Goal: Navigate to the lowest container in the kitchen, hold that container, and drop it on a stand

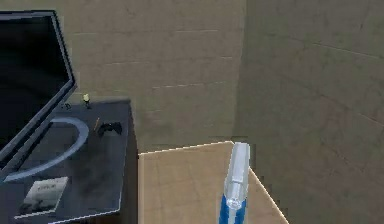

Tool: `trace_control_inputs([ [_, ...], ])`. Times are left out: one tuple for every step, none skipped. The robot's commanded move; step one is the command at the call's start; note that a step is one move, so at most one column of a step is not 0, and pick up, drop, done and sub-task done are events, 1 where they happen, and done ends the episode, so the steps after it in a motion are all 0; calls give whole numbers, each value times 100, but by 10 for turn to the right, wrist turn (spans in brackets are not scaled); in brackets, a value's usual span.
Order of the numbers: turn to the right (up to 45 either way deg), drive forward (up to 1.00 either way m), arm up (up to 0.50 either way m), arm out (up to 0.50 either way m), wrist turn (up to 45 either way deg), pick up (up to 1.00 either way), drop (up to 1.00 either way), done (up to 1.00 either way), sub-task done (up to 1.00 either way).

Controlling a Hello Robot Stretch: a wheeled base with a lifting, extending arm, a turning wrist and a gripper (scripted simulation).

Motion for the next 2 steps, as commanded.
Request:
trace_control_inputs([
  [30, 0, 0, 0, 0, 0, 0, 0, 0],
  [0, 20, 0, 0, 0, 0, 0, 0, 0],
])
